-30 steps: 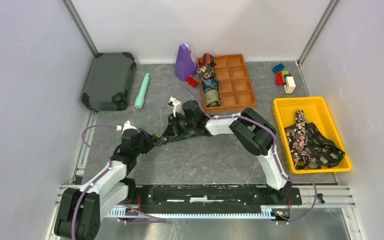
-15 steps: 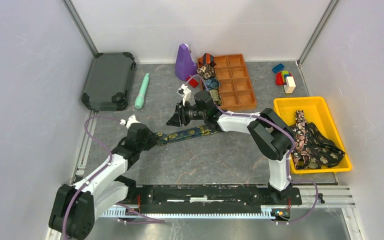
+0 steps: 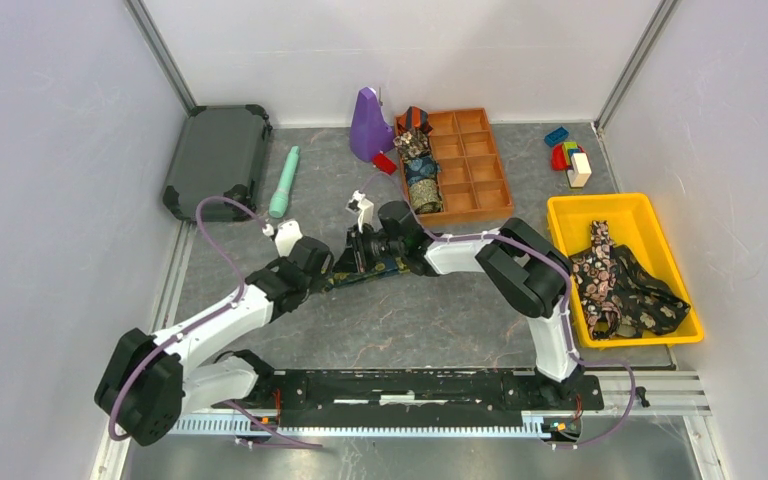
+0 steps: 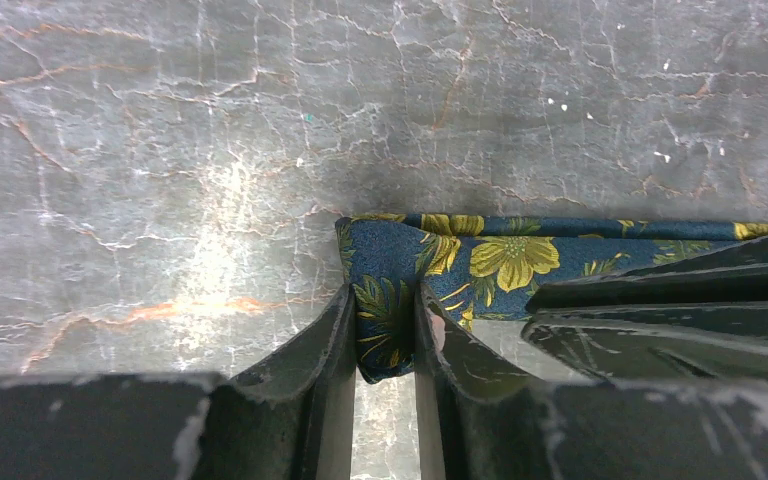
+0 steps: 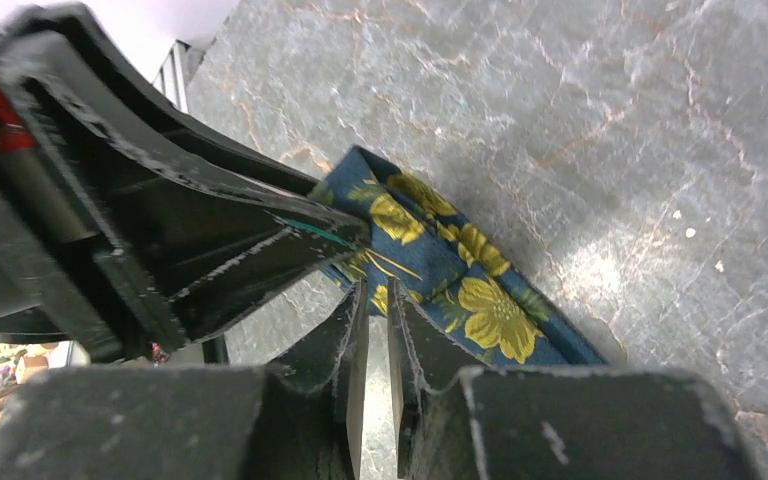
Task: Roll the ties
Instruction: Roll the tie at the center of the board.
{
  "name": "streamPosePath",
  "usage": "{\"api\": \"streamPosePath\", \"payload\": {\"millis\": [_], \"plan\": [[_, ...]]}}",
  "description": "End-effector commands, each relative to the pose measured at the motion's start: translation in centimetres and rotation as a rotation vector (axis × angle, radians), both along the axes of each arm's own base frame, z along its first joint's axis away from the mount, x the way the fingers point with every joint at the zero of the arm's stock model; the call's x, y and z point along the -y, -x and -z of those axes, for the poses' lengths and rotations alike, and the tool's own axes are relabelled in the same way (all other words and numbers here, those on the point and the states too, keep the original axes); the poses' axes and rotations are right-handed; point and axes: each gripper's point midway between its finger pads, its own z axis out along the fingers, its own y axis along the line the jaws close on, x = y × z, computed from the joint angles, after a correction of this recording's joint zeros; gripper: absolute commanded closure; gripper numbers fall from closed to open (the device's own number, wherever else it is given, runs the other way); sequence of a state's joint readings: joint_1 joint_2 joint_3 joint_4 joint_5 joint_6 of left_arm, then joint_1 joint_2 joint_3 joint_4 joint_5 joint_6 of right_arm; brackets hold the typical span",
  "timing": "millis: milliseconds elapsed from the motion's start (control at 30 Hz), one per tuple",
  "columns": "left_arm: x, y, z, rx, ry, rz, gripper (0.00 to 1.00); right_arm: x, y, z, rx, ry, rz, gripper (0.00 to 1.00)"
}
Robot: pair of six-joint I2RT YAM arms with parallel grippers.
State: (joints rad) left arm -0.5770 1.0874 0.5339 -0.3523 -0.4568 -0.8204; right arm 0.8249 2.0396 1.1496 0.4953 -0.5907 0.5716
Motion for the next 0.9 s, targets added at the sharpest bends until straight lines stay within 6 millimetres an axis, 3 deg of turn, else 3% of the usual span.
{"api": "streamPosePath", "payload": {"millis": [0, 500, 733, 867], "plan": [[-1.5, -0.6, -1.5, 0.02, -0.162, -0.027, 0.81, -0.9, 0.2, 1.0, 0.008, 0.013, -0.009, 0.83], [-0.7, -0.7, -2.3, -0.014, -0.327, 0.025, 0.82, -4.1, 1.4, 2.4, -0.007, -0.019, -0.089, 0.85], [0.0, -0.9, -2.4, -0.039, -0.436, 0.045, 0.83, -4.0, 1.4, 2.6, -0.001, -0.015, -0.095, 0.84], [0.5, -1.0, -2.1, -0.056, -0.492, 0.06, 0.83, -2.6, 1.0, 1.9, 0.014, -0.013, -0.078, 0.84]]}}
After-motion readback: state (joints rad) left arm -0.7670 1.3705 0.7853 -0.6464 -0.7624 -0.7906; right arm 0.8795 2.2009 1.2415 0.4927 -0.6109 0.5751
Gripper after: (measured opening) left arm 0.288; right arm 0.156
